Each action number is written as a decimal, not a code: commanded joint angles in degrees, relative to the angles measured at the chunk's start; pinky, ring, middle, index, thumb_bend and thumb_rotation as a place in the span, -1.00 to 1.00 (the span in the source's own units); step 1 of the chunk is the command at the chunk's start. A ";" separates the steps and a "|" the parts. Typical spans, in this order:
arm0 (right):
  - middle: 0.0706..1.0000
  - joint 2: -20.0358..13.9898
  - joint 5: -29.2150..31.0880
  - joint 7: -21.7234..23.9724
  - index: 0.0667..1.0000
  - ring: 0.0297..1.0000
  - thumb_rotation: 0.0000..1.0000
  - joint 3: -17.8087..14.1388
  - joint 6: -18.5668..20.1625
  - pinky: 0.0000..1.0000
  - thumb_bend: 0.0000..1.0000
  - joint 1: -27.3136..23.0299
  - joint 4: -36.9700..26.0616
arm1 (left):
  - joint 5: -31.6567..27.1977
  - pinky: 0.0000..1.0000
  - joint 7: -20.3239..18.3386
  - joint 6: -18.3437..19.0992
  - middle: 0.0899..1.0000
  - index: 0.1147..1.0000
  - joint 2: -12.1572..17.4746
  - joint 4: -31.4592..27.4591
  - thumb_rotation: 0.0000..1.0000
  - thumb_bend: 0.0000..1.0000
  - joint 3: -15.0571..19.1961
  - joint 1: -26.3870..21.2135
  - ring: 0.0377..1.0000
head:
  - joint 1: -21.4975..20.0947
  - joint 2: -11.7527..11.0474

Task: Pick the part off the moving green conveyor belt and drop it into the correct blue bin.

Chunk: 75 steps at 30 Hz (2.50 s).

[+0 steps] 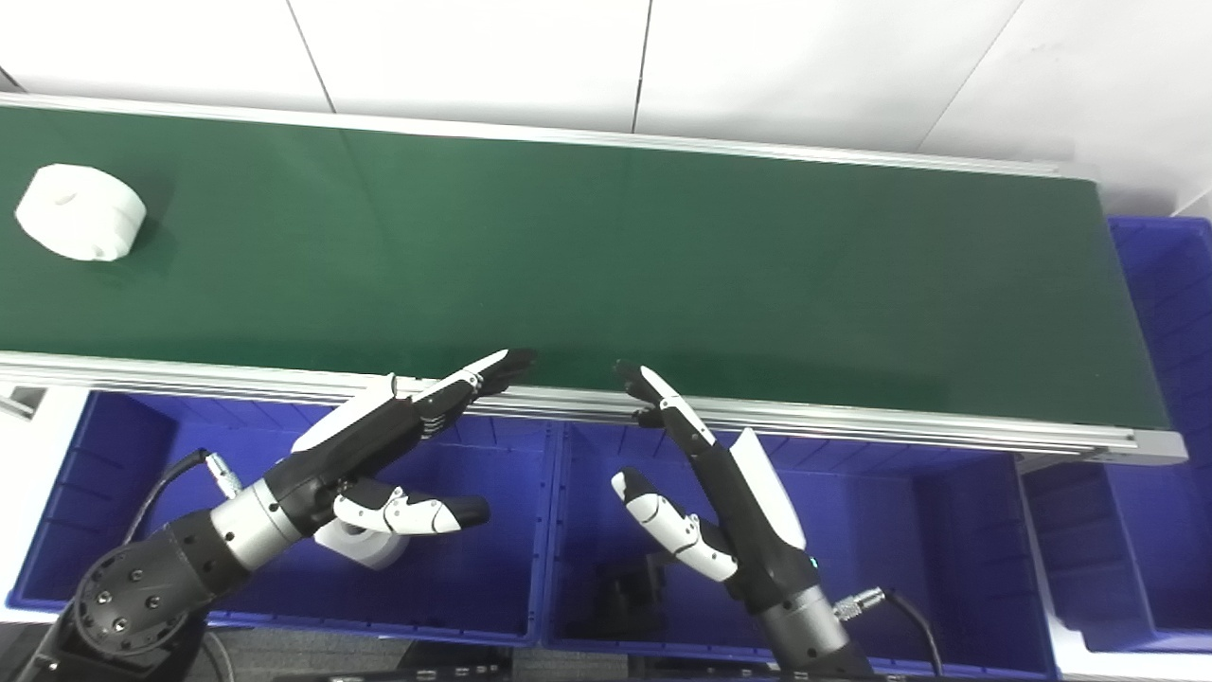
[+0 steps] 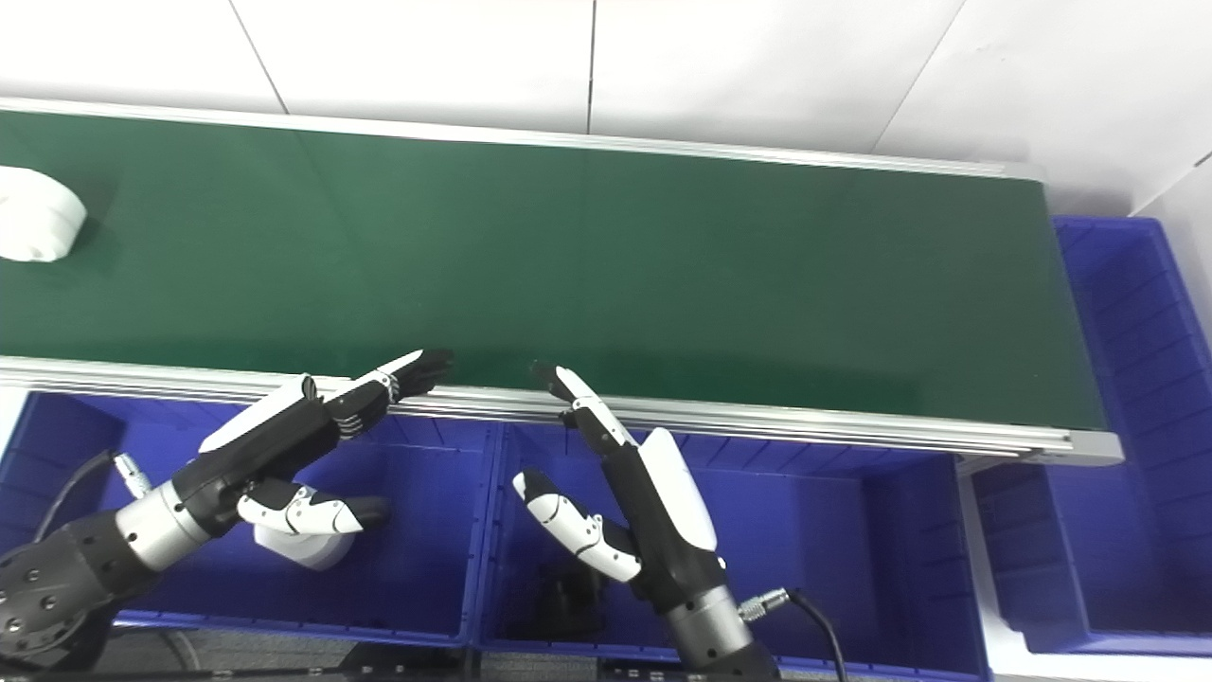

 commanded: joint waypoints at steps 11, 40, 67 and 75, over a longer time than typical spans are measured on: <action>0.87 0.51 0.63 -0.53 0.84 0.80 0.73 0.34 -1.74 0.67 -0.28 0.48 -1.19 | -0.61 1.00 0.18 -1.20 1.00 1.00 0.89 -1.35 -0.07 -0.28 0.53 -0.13 1.00 | 0.10 0.02; 0.88 0.63 0.59 -0.74 0.85 0.81 0.71 0.56 -2.11 0.68 -0.30 0.44 -0.63 | -1.83 1.00 0.04 -0.95 1.00 1.00 0.71 -1.40 -0.16 -0.29 0.55 -0.37 1.00 | 0.04 -0.03; 0.88 -0.75 1.24 -1.82 0.86 0.81 0.77 0.30 -4.72 0.68 -0.29 1.40 1.69 | 0.54 1.00 0.26 -3.29 1.00 1.00 -0.24 0.45 -0.22 -0.28 -0.38 0.81 1.00 | 6.65 -8.05; 0.84 -1.54 1.51 -4.43 0.80 0.75 0.41 -0.10 -9.44 0.57 -0.38 2.12 6.42 | 3.82 0.93 1.24 -7.04 1.00 1.00 -2.24 4.89 -0.41 -0.20 -1.75 1.43 1.00 | 9.99 -16.59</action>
